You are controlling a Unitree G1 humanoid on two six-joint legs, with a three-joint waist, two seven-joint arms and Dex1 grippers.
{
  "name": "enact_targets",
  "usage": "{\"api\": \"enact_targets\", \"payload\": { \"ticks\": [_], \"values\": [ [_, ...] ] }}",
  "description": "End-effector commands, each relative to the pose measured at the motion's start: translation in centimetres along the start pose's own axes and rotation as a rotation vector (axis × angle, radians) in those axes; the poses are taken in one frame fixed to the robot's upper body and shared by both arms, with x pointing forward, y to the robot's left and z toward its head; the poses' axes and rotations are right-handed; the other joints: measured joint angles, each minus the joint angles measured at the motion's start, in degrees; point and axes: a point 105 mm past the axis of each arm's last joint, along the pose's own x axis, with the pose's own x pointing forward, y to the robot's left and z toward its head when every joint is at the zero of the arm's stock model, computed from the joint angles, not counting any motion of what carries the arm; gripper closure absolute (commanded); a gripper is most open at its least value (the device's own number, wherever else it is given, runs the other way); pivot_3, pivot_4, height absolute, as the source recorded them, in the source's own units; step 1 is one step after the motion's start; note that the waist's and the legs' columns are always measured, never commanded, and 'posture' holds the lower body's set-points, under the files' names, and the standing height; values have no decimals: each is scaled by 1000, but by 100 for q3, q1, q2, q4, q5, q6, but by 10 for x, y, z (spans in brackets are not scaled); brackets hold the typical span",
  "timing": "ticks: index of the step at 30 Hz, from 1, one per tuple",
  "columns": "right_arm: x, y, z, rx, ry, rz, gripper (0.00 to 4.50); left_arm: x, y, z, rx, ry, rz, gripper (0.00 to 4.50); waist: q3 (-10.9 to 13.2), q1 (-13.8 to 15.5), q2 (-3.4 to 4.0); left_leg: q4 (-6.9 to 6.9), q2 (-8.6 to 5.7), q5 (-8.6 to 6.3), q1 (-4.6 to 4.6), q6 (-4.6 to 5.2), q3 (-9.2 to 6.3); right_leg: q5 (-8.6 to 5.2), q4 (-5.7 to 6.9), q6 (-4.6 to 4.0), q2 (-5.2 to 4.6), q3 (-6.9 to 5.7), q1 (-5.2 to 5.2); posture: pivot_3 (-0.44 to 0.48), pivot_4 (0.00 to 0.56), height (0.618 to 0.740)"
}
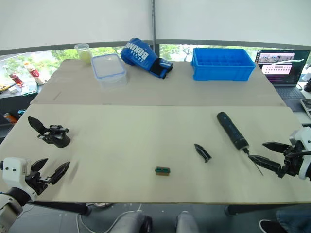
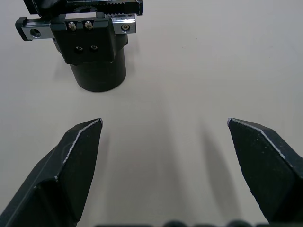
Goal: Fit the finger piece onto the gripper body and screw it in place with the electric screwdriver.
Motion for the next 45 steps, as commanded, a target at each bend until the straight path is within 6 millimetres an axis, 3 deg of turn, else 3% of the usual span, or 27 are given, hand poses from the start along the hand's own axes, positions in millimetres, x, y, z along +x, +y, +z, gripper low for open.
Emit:
{"api": "enact_targets", "payload": {
  "ticks": [1,7,11,15,21,29,45],
  "values": [
    [5,4,25,-95,-59,8,35,-2,4,6,27,-24,14,0,0,-2,0,0,0,0,0,0,0,0,0,0,0,0,0,0,150,740],
    [24,40,83,-241,-140,175,35,-5,16,4,12,-39,68,0,-1,-57,12,-11,3,1,2,-1,4,0,1,0,3,3,-7,0,150,740],
    [40,80,121,-333,-215,364,35,-2,29,5,18,-61,112,0,0,-52,11,-20,2,2,1,-1,3,0,-5,0,2,2,-12,0,150,740],
    [53,110,144,-380,-269,518,35,4,37,7,28,-75,133,0,6,-28,-1,-21,2,1,-1,-1,2,0,-15,-1,0,-3,-13,0,150,740],
    [65,133,154,-412,-291,652,35,17,43,7,60,-87,125,0,9,-13,-16,-29,-2,-4,-12,7,0,8,-54,9,-2,-10,-20,0,150,740],
    [74,157,152,-424,-302,783,35,48,51,19,101,-108,115,0,9,-42,-21,-31,-4,-2,-22,3,-1,12,-47,10,-3,-15,-32,0,150,740],
    [73,166,153,-426,-320,794,35,74,48,21,101,-124,85,0,8,-51,-34,-29,-4,48,-69,-27,0,16,17,5,-4,-24,-101,0,150,740]
  ]
}}
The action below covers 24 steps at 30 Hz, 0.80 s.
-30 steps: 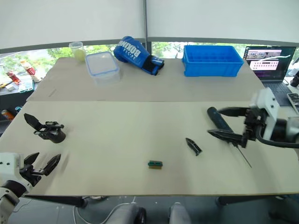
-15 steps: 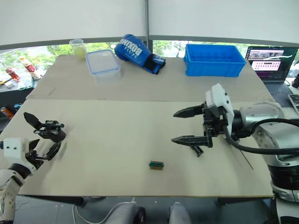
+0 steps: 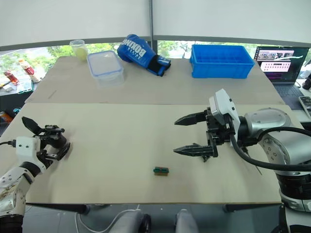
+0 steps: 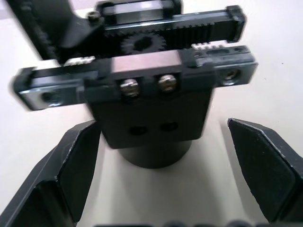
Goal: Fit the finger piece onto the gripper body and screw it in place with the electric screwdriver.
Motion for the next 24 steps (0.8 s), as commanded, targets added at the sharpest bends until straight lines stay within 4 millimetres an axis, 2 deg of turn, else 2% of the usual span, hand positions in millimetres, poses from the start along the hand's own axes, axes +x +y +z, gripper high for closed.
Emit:
{"api": "enact_targets", "payload": {
  "ticks": [1,3,4,6,9,14,21,24],
  "values": [
    [-1,3,10,-40,-21,4,35,3,4,12,24,-50,10,0,0,1,0,0,0,-1,0,3,0,0,0,0,0,1,0,0,150,740],
    [-1,4,11,-38,-22,4,35,5,4,13,28,-55,11,0,0,-1,-1,0,0,-1,-1,4,0,0,-1,0,0,0,0,0,150,740],
    [-1,4,11,-38,-22,4,11,6,4,13,34,-58,12,257,0,0,0,0,0,-1,-1,4,0,0,-1,0,0,1,0,0,150,740],
    [-1,4,11,-35,-22,4,0,7,3,11,45,-58,4,894,0,1,-1,1,0,5,-4,12,0,0,-1,0,0,0,-2,0,150,740],
    [-2,4,12,-30,-24,3,0,7,0,10,68,-55,-13,2211,0,14,-2,1,-1,9,-5,17,0,1,-2,0,-1,-1,-1,0,150,740],
    [-3,5,11,-26,-17,6,0,13,-14,19,109,-83,-88,2210,-1,38,-2,1,-2,7,-6,17,0,1,-3,-1,-3,0,-1,0,150,740],
    [-4,5,11,-31,-11,-2,0,28,-39,45,123,-161,-233,2210,1,68,-14,5,-2,11,-16,17,-2,3,-3,-3,-3,-6,-6,0,150,740],
    [-6,6,10,-33,-2,-12,0,36,-81,66,113,-210,-425,2210,7,70,-24,5,-3,19,-22,5,-3,3,-1,-3,-2,-10,-10,0,150,740]
  ]
}}
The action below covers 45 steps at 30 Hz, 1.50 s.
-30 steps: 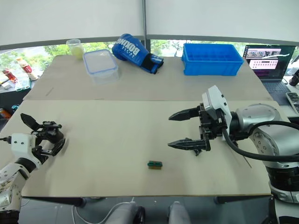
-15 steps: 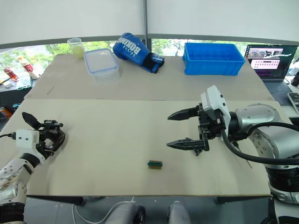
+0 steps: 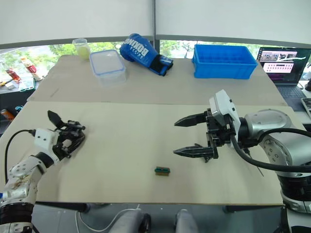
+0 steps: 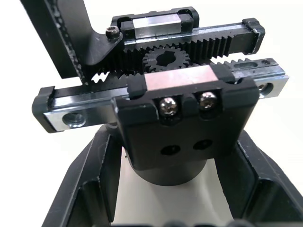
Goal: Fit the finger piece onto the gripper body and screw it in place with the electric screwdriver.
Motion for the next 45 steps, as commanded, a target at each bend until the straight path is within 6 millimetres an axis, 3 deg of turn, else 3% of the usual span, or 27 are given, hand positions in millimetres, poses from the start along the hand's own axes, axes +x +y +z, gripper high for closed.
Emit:
{"api": "enact_targets", "payload": {
  "ticks": [1,9,15,28,35,45],
  "values": [
    [-7,3,10,-54,0,-16,0,21,-40,54,54,-157,-228,2210,3,7,-5,2,-1,2,-4,-3,-1,0,0,0,0,-1,-1,0,150,740],
    [-17,6,2,-41,49,-92,0,60,-136,85,163,-169,-808,2210,7,26,-13,23,-8,6,-17,1,-3,5,3,7,2,-6,0,0,150,740],
    [-23,17,-6,-24,78,-164,0,73,-176,91,304,-160,-1098,2210,8,-49,-13,28,-6,8,-19,2,0,4,20,7,14,-10,-1,0,150,740],
    [-29,43,-16,28,121,-291,0,93,-222,76,399,-144,-1340,2210,11,65,-19,116,-13,-29,-54,72,-2,12,19,24,33,-24,5,0,150,740],
    [-30,45,-15,32,126,-330,0,111,-229,67,460,-109,-1246,2210,12,104,-20,126,-16,-29,-56,73,2,16,20,30,32,-23,5,0,150,740],
    [-29,41,-16,30,121,-343,0,116,-225,57,457,-73,-1193,2210,12,106,-20,141,-16,-39,-55,90,2,19,25,35,35,-24,11,0,150,740]
  ]
}}
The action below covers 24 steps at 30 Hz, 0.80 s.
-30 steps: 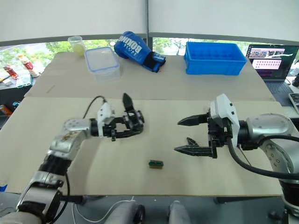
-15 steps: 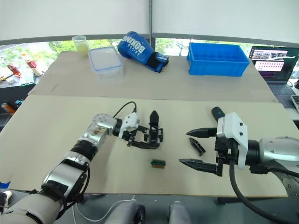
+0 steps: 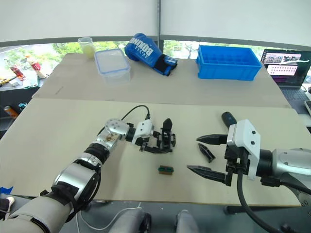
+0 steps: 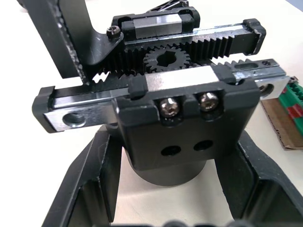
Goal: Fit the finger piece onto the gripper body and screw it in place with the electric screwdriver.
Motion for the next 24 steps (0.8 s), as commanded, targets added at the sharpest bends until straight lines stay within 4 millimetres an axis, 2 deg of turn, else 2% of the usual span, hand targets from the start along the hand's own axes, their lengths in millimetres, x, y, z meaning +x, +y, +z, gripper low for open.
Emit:
{"api": "enact_targets", "payload": {
  "ticks": [1,3,6,10,15,17,20,22,24],
  "values": [
    [-1,-3,8,-38,-14,-3,0,-6,9,1,9,20,45,2210,0,-7,0,1,0,0,0,0,0,0,0,0,1,0,0,0,150,740],
    [0,-5,8,-39,-14,-6,0,-9,9,-3,-6,32,60,1181,0,-9,0,4,1,0,0,1,0,0,2,0,3,-1,0,0,150,740],
    [0,-9,10,-44,-17,-13,0,-16,8,-8,-37,44,54,96,0,-18,0,6,2,0,0,1,1,0,5,1,8,-2,-2,0,150,740],
    [0,-14,11,-50,-4,-14,0,-32,6,-10,-60,49,34,96,0,-20,0,6,1,1,0,-2,4,0,6,1,8,-8,-4,0,150,740],
    [-1,-30,12,-38,86,-44,0,-75,-8,-1,-105,24,3,96,-1,-98,3,8,7,7,0,-14,7,0,4,0,2,-2,-6,0,150,740],
    [-1,-41,11,-5,134,-81,0,-89,-18,10,-136,4,-4,96,0,-155,5,7,10,13,-1,-25,6,0,4,0,-18,11,-6,0,150,740],
    [-3,-74,0,149,281,-228,0,-106,-36,51,-181,-96,27,96,3,-216,10,7,10,13,-1,-27,-3,0,0,0,-26,20,-6,0,150,740],
    [-3,-86,-7,207,361,-284,0,-108,-46,69,-184,-119,40,96,4,-184,9,6,12,13,-3,-29,-4,0,-3,-1,-29,28,-5,0,150,740],
    [-2,-95,-21,352,460,-336,0,-108,-53,86,-153,-126,61,96,5,-165,13,4,11,13,-3,-31,-12,-1,-5,-2,-31,26,-7,0,150,740]
  ]
}}
